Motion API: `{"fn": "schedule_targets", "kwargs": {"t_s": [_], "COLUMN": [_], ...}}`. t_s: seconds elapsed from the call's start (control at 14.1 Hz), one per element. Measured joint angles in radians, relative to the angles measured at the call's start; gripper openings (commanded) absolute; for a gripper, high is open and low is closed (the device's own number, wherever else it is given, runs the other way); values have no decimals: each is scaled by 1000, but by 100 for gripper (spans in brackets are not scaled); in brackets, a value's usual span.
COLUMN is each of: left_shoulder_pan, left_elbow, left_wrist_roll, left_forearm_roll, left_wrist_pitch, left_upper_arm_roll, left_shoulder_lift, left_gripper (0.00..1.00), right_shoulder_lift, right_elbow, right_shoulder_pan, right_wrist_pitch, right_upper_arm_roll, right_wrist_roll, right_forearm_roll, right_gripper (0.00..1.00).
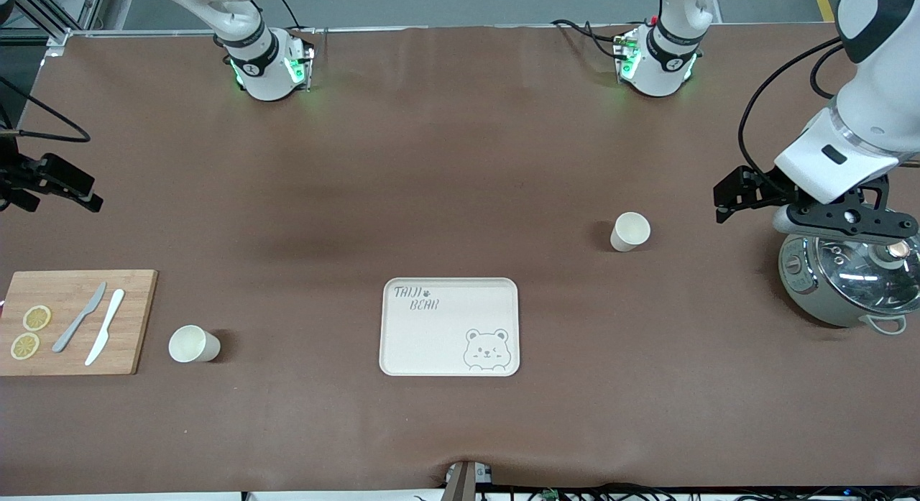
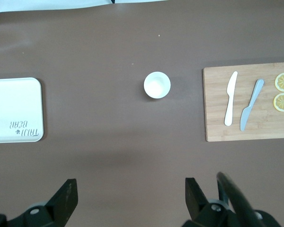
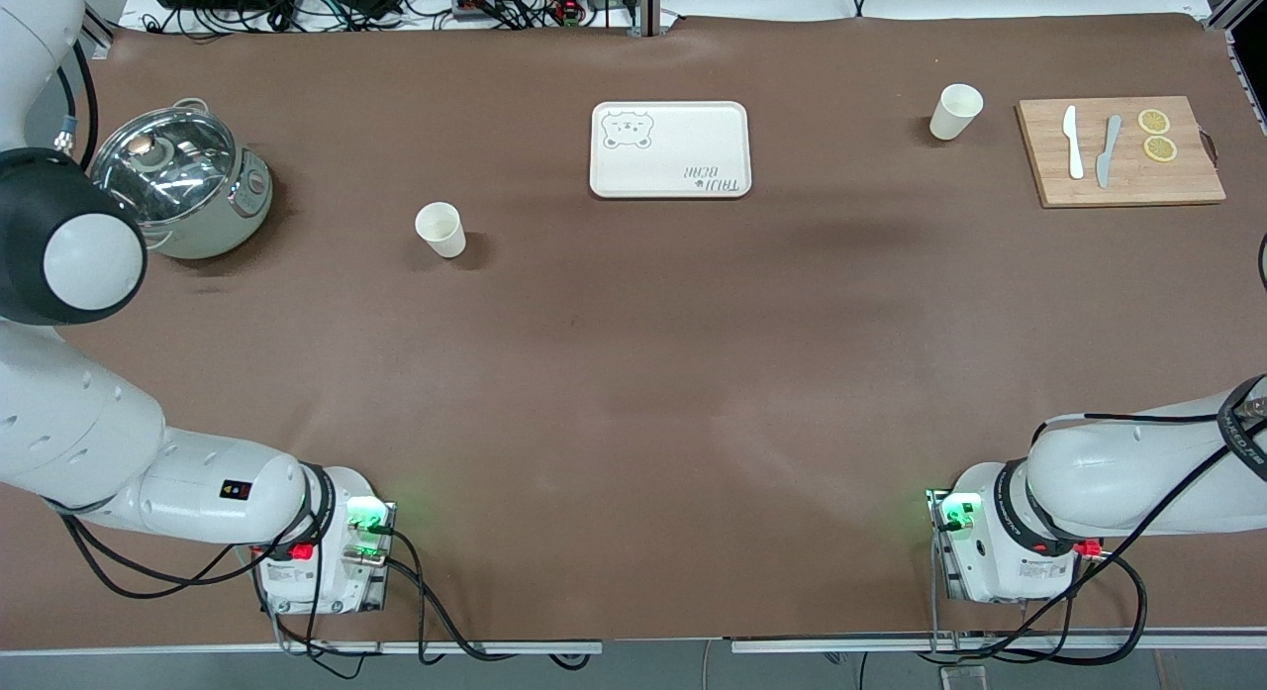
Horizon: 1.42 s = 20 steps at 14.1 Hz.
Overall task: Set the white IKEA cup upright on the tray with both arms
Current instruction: 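Move the left gripper down over the white cup near it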
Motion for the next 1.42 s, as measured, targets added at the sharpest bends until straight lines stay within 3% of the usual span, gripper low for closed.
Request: {"fn": "schedule_targets", "kwargs": {"t_s": [0.5, 0.78, 0.99, 1.42], "left_shoulder_pan": [-10, -27, -27, -26], "left_elbow": [-8, -69, -191, -587], "left_wrist_roll": [1, 1, 1, 1], "left_forearm_roll": [0, 0, -1, -1], "left_wrist_pitch": [-6, 25, 133, 441], "left_upper_arm_roll": [-1, -7, -10, -11], "left_shoulder_lift": [3, 34, 31, -82], "left_gripper": [100, 100, 100, 100], "right_shoulder_lift": [1, 1, 1, 1], "right_elbow": [-2, -2, -2, -2], "right_shoulder_pan": [0, -1, 0, -1], "right_wrist_pitch": [5, 5, 5, 3], "right_upper_arm_roll": [-1, -4, -4, -7], "right_wrist_roll": [0, 0, 0, 0], "right_forearm_roll": [-1, -4, -4, -4], "right_gripper": [100, 100, 100, 100]}}
